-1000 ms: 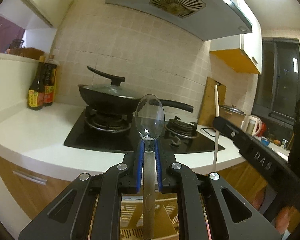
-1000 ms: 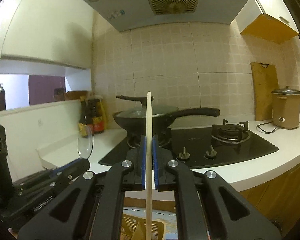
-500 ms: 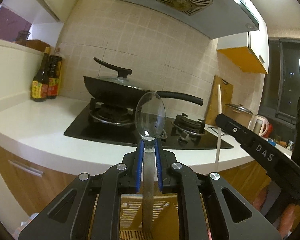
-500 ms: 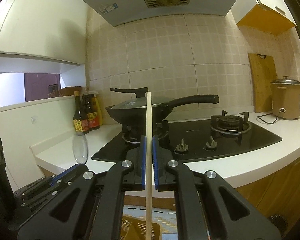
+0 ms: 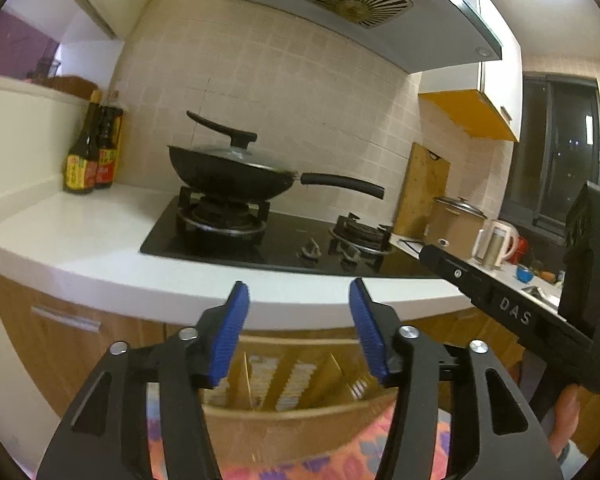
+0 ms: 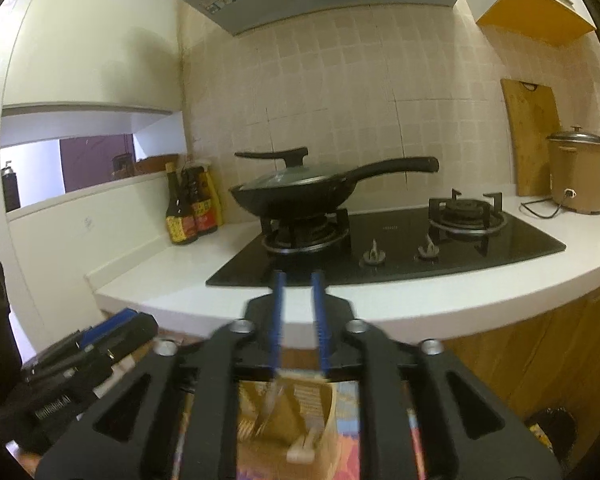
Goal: Organize utensils
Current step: 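Open the right tool into the basket while the left tool releases the spoon inside, then grasp a pair of wooden chopsticks with the right tool while the left tool grasps a clear spoon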
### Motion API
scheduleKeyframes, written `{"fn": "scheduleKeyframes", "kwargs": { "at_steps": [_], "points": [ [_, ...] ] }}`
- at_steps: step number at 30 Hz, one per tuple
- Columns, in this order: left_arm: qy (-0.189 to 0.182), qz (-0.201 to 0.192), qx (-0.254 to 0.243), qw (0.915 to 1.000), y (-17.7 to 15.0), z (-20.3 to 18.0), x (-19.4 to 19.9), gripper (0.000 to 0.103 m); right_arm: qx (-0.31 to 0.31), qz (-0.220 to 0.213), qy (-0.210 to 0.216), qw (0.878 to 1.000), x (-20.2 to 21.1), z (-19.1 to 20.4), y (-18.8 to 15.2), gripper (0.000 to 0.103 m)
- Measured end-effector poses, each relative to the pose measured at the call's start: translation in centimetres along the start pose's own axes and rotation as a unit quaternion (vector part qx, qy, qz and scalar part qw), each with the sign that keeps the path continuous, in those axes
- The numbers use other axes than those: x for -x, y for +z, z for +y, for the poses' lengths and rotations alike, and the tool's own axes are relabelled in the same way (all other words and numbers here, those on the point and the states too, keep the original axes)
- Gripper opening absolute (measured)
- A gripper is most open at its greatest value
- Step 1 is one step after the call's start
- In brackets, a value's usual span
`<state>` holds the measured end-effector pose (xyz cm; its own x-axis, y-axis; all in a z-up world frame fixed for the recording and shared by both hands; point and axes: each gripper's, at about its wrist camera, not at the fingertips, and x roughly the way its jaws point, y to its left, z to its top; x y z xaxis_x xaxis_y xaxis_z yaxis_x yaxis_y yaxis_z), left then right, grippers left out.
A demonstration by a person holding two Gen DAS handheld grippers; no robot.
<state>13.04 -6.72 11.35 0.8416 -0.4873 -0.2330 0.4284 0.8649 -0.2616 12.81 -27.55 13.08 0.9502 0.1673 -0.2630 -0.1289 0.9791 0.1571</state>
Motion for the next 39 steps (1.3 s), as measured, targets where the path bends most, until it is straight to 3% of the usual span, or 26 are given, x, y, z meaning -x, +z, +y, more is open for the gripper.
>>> {"fn": "scheduleKeyframes", "kwargs": {
  "at_steps": [2,8,13,17,24,29,33,39],
  "points": [
    [-0.009,0.008,0.012,0.9999,-0.1,0.2,1.1,0.061,-0.001,0.005,0.005,1.000,1.2,0.2,-0.3,0.039],
    [-0.026,0.034,0.025,0.9988,-0.6,-0.3,4.4,0.063,0.024,0.042,-0.013,0.999,5.3,1.9,-1.3,0.039],
    [-0.013,0.080,0.001,0.9967,-2.2,-1.6,6.7,0.064,0.044,0.136,-0.018,0.990,6.9,3.4,-3.4,0.039],
    [-0.020,0.118,0.018,0.9926,-4.2,-1.4,7.9,0.064,0.030,0.222,-0.015,0.974,7.1,3.3,-6.7,0.039],
    [0.006,0.228,0.042,0.9727,-10.9,0.0,8.2,0.062,-0.006,0.325,0.001,0.946,8.1,2.5,-14.2,0.039],
    [0.007,0.300,0.046,0.9529,-15.5,0.6,8.0,0.053,-0.060,0.350,0.005,0.935,9.1,1.1,-19.0,0.032],
    [0.003,0.332,0.041,0.9424,-18.0,0.1,7.8,0.049,-0.064,0.381,0.008,0.922,9.6,1.1,-21.5,0.024],
    [0.021,0.356,-0.011,0.9343,-19.5,-1.8,7.2,0.039,-0.015,0.401,-0.006,0.916,9.8,2.9,-22.8,0.021]
  ]
}}
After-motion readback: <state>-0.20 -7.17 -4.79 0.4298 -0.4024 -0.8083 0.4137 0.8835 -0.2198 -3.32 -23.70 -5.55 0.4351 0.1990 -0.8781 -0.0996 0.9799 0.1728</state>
